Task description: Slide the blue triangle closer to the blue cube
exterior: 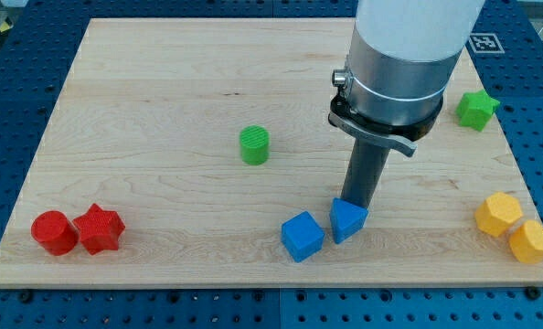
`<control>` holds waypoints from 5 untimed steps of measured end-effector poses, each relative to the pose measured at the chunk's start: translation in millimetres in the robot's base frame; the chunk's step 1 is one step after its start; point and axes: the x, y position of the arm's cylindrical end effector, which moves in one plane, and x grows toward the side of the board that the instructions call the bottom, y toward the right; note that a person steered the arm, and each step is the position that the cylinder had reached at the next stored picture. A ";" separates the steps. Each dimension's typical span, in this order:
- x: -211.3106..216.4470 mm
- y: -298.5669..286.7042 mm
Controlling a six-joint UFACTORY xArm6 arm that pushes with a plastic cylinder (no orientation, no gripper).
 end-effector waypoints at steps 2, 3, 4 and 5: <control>11.7 34.5; 15.7 30.8; 15.7 23.7; 15.7 -0.8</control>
